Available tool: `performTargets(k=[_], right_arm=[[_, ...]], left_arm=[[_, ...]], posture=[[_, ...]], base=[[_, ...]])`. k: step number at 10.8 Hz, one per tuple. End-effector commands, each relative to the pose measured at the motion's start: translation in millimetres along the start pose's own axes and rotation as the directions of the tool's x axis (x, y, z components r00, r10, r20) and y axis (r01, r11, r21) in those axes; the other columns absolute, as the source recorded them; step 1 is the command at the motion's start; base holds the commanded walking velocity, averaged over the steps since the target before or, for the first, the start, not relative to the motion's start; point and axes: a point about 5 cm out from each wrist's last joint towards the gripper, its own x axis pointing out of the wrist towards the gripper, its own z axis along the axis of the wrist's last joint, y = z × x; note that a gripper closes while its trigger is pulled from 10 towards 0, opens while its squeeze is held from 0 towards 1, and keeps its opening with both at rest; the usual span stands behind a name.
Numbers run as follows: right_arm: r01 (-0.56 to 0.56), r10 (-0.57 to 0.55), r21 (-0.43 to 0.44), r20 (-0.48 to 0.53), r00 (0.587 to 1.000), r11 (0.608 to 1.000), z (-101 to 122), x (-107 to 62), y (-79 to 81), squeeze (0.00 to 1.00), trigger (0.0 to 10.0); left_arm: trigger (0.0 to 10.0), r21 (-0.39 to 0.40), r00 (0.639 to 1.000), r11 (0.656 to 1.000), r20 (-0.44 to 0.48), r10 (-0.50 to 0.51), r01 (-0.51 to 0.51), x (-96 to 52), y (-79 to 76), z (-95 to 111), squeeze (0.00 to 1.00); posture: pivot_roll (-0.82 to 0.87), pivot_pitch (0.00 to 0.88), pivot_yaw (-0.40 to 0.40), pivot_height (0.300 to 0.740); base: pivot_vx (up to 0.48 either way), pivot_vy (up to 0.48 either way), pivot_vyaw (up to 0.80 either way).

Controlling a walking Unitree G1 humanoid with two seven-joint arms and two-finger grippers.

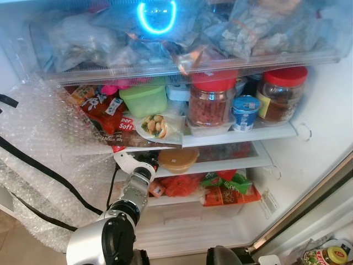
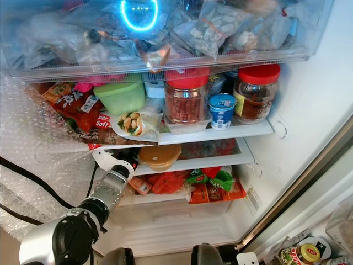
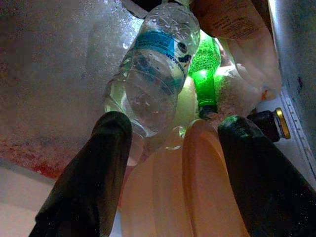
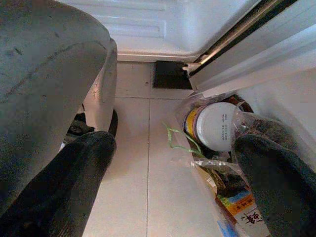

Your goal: Restocking fridge

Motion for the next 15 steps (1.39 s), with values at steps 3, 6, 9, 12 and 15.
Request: performTargets(k=[3, 6, 9, 12, 15], right_arm=[[-0.02, 0.021, 0.01, -0.01, 1.0, 1.0, -4, -0.5, 8.0, 0.0, 10.0], [-0.021, 0.021, 0.011, -0.009, 1.0, 1.0, -3, -0.1, 8.5, 0.0, 10.0], [-0.019, 0.019, 0.012, -0.012, 1.0, 1.0, -4, -0.4, 8.2, 0.0, 10.0], [-0.019, 0.019, 0.013, -0.008, 1.0, 1.0, -2, 0.2, 7.9, 0.0, 10.0], [-0.02, 0.02, 0.011, -0.009, 1.0, 1.0, -2, 0.3, 8.1, 0.0, 10.0]], left_arm=[[10.0, 0.069, 0.996, 0.995, 0.054, -0.07, 0.066, -2.1, 2.5, 15, 0.0], [10.0, 0.076, 0.991, 0.992, 0.087, -0.103, 0.096, -4.0, 2.8, 21, 0.0], [10.0, 0.071, 0.988, 0.989, 0.076, -0.135, 0.13, -5.4, 0.5, 16, 0.0], [10.0, 0.092, 0.988, 0.987, 0.067, -0.141, 0.135, -13.1, 8.7, 11, 0.0], [10.0, 0.121, 0.985, 0.981, 0.061, -0.16, 0.152, -22.4, 14.4, 7, 0.0]], posture=[[-0.18, 0.0, 0.049, 0.638], [-0.17, 0.0, 0.047, 0.638], [-0.17, 0.0, 0.046, 0.638], [-0.17, 0.0, 0.046, 0.638], [-0.17, 0.0, 0.045, 0.638]], base=[[0.0, 0.0, 0.0], [0.0, 0.0, 0.0], [0.0, 0.0, 0.0], [0.0, 0.0, 0.0], [0.0, 0.0, 0.0]])
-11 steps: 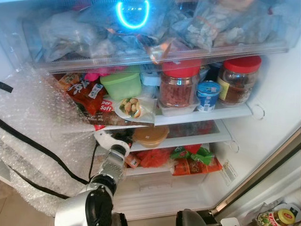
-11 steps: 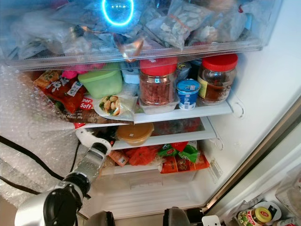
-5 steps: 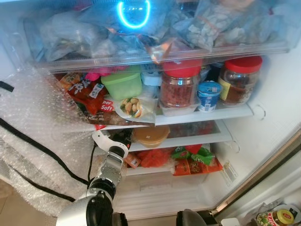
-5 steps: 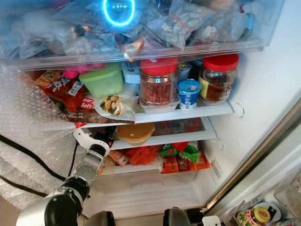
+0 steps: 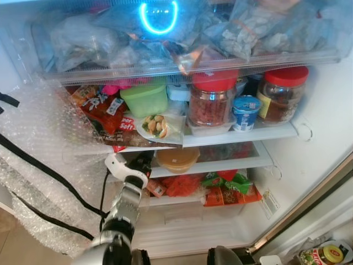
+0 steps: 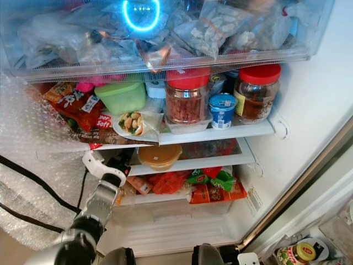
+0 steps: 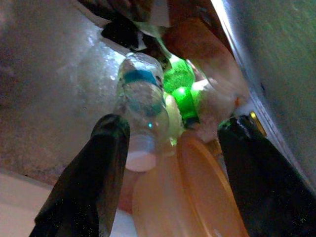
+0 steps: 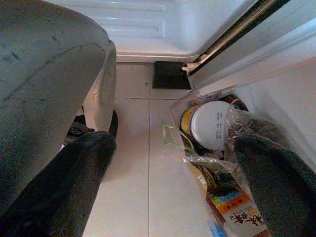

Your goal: Restocking fridge

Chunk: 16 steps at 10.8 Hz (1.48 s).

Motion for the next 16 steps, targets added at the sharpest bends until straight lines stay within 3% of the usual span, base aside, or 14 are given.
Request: performTargets(k=[1, 3, 6, 7, 9, 11, 13, 15, 16], right_arm=[[-0.025, 0.025, -0.005, -0.006, 1.0, 1.0, -1, 0.4, 8.0, 0.0, 10.0], [-0.026, 0.025, -0.01, -0.006, 1.0, 1.0, -1, 0.4, 8.1, 0.0, 10.0], [-0.027, 0.026, -0.012, -0.006, 1.0, 1.0, -1, 0.5, 8.1, 0.0, 10.0], [-0.026, 0.026, -0.011, -0.007, 1.0, 1.0, -1, 0.4, 7.9, 0.0, 10.0], [-0.025, 0.025, -0.011, -0.007, 1.0, 1.0, -1, 0.3, 7.5, 0.0, 10.0], [-0.027, 0.026, -0.015, -0.006, 1.0, 1.0, -1, 0.4, 7.6, 0.0, 10.0], [-0.027, 0.027, -0.019, -0.005, 1.0, 0.999, -1, 0.3, 7.2, 0.0, 10.0], [-0.027, 0.027, -0.023, -0.006, 1.0, 0.999, -1, 0.3, 7.3, 0.0, 10.0], [-0.028, 0.028, -0.023, -0.006, 1.0, 0.999, -1, 0.2, 7.3, 0.0, 10.0]], left_arm=[[10.0, 0.018, 1.0, 1.0, -0.006, -0.017, 0.017, -1.1, -1.6, 1, 0.0], [10.0, 0.031, 1.0, 0.999, -0.018, -0.015, 0.015, -10.8, 2.5, -2, 0.0], [10.0, 0.147, 0.995, 0.988, -0.098, -0.03, 0.045, -20.5, 4.6, -6, 0.0], [10.0, 0.24, 0.989, 0.968, -0.139, -0.046, 0.079, -23.9, 4.8, -5, 0.0], [10.0, 0.33, 0.988, 0.938, -0.145, -0.061, 0.106, -29.4, 3.4, -3, 0.0], [10.0, 0.364, 0.988, 0.924, -0.135, -0.071, 0.116, -34.1, 2.5, -1, 0.0], [10.0, 0.452, 0.98, 0.875, -0.167, -0.105, 0.171, -41.1, -4.4, 3, 0.0], [10.0, 0.518, 0.955, 0.816, -0.265, -0.132, 0.256, -49.1, -6.3, -2, 0.0], [10.0, 0.573, 0.929, 0.751, -0.34, -0.147, 0.328, -51.6, -8.1, -5, 0.0]], posture=[[-0.17, 0.0, 0.043, 0.638], [-0.16, 0.0, 0.041, 0.638], [-0.16, 0.0, 0.041, 0.638], [-0.16, 0.0, 0.042, 0.638], [-0.16, 0.0, 0.042, 0.638], [-0.16, 0.0, 0.039, 0.638], [-0.16, 0.0, 0.039, 0.638], [-0.15, 0.0, 0.04, 0.638], [-0.15, 0.0, 0.041, 0.638]], base=[[0.0, 0.0, 0.0], [0.0, 0.0, 0.0], [0.0, 0.0, 0.0], [0.0, 0.0, 0.0], [0.0, 0.0, 0.0], [0.0, 0.0, 0.0], [0.0, 0.0, 0.0], [0.0, 0.0, 0.0], [0.0, 0.0, 0.0]])
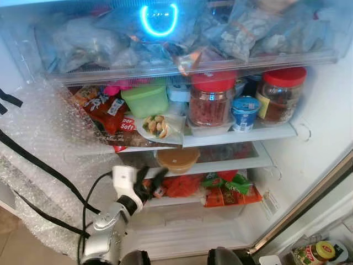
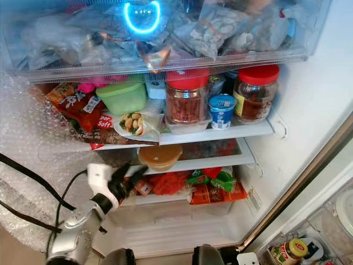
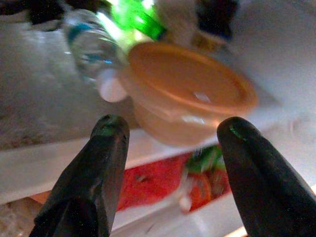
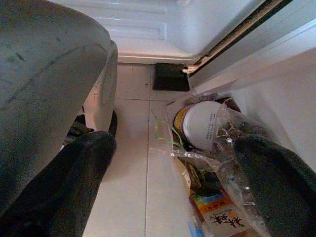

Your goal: Restocking fridge

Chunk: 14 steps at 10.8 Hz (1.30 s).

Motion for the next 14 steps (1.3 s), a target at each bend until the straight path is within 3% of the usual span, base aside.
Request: performTargets(k=[1, 6, 11, 14], right_arm=[[-0.025, 0.025, 0.001, -0.003, 1.0, 1.0, -1, 0.2, 8.1, 0.0, 10.0], [-0.026, 0.026, 0.001, -0.004, 1.0, 1.0, -1, 0.2, 8.1, 0.0, 10.0], [-0.023, 0.023, -0.005, 0.002, 1.0, 1.0, 1, 0.6, 6.6, 0.0, 10.0], [-0.021, 0.021, -0.009, 0.004, 1.0, 1.0, 2, 0.8, 5.2, 0.0, 10.0]], left_arm=[[10.0, 0.036, 0.999, 0.999, -0.025, -0.028, 0.029, 0.0, -3.7, 0, 0.0], [10.0, 0.084, 0.997, 0.995, -0.064, -0.043, 0.049, 15.9, -11.1, -6, 0.0], [10.0, 0.106, 0.997, 0.992, -0.019, 0.072, -0.07, 41.8, -2.0, -2, 0.0], [10.0, 0.13, 0.995, 0.987, -0.021, 0.094, -0.09, 53.5, 2.2, 4, 0.0]], posture=[[-0.15, 0.0, 0.04, 0.638], [-0.15, 0.0, 0.034, 0.638], [-0.16, 0.0, 0.022, 0.638], [-0.16, 0.0, 0.014, 0.638]], base=[[0.0, 0.0, 0.0], [0.0, 0.0, 0.0], [0.0, 0.0, 0.0], [0.0, 0.0, 0.0]])
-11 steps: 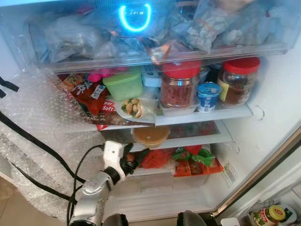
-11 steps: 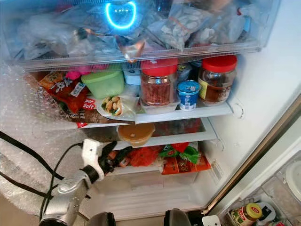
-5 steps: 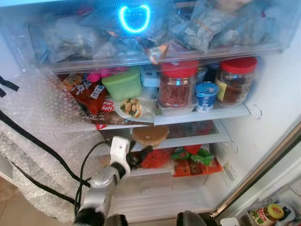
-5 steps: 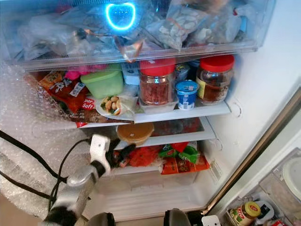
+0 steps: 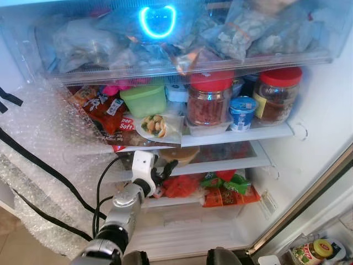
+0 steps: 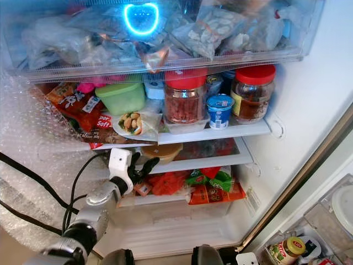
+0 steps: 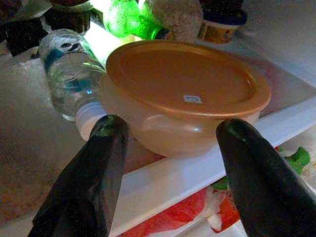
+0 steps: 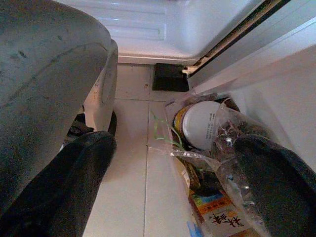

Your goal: Restocking fridge

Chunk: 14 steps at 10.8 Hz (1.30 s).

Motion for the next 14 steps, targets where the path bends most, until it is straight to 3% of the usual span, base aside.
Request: performTargets(k=[1, 4, 6, 8, 11, 14], right_arm=[[-0.017, 0.017, -0.004, 0.005, 1.0, 1.0, 2, 0.7, 4.6, 0.0, 10.0], [-0.017, 0.017, -0.003, 0.005, 1.0, 1.0, 2, 0.7, 4.7, 0.0, 10.0], [-0.015, 0.015, -0.001, 0.001, 1.0, 1.0, 0, 0.3, 4.2, 0.0, 10.0], [-0.022, 0.022, -0.002, -0.007, 1.0, 1.0, -1, 0.1, 4.3, 0.0, 10.0], [-0.027, 0.027, 0.009, -0.023, 0.999, 1.0, -5, -0.3, 6.0, 0.0, 10.0], [-0.026, 0.026, 0.017, -0.029, 0.999, 1.0, -6, -0.6, 7.3, 0.0, 10.0]], left_arm=[[10.0, 0.007, 1.0, 1.0, -0.003, 0.017, -0.017, -0.3, 4.0, 0, 0.0], [10.0, 0.036, 0.999, 0.999, 0.04, 0.009, -0.011, -9.0, 6.0, -4, 0.0], [10.0, 0.091, 0.991, 0.995, 0.13, 0.024, -0.036, -22.3, 6.2, 1, 0.0], [10.0, 0.198, 0.982, 0.977, 0.181, 0.043, -0.079, -33.8, 1.5, 6, 0.0], [10.0, 0.196, 0.96, 0.952, 0.2, 0.195, -0.234, -56.7, 7.7, -2, 0.0], [10.0, 0.205, 0.956, 0.944, 0.19, 0.223, -0.26, -59.6, 13.6, -1, 0.0]], posture=[[-0.16, 0.0, 0.014, 0.638], [-0.16, 0.0, 0.02, 0.638], [-0.15, 0.0, 0.026, 0.638], [-0.14, 0.0, 0.027, 0.638], [-0.14, 0.0, 0.04, 0.638], [-0.14, 0.0, 0.053, 0.638]], base=[[0.0, 0.0, 0.0], [0.0, 0.0, 0.0], [0.0, 0.0, 0.0], [0.0, 0.0, 0.0], [0.0, 0.0, 0.0], [-0.174, 0.0, 0.0]])
